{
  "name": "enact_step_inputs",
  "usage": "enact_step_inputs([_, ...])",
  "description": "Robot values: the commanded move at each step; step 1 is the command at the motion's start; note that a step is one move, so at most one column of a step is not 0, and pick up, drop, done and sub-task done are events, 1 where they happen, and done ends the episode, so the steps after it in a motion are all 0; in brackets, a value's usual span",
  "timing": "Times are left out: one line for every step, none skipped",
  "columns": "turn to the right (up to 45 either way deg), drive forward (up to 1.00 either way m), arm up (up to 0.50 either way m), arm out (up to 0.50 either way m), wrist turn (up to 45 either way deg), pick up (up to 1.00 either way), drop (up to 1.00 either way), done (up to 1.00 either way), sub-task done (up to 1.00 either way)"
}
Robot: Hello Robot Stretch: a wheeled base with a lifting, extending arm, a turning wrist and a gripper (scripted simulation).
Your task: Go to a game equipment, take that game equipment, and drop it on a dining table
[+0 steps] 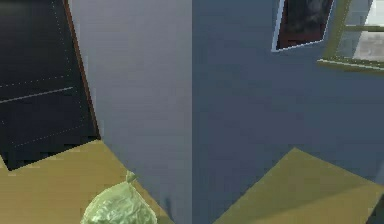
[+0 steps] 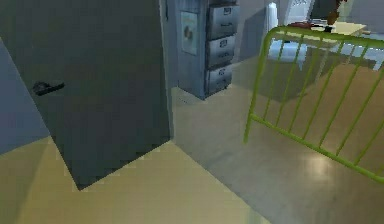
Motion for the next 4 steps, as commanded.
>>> enact_step_inputs([0.0, 0.2, 0.0, 0.0, 0.0, 0.0, 0.0, 0.0, 0.0])
enact_step_inputs([-45.0, 0.0, 0.0, 0.0, 0.0, 0.0, 0.0, 0.0, 0.0])
enact_step_inputs([-45.0, 0.0, 0.0, 0.0, 0.0, 0.0, 0.0, 0.0, 0.0])
enact_step_inputs([-9.0, 0.0, 0.0, 0.0, 0.0, 0.0, 0.0, 0.0, 0.0])
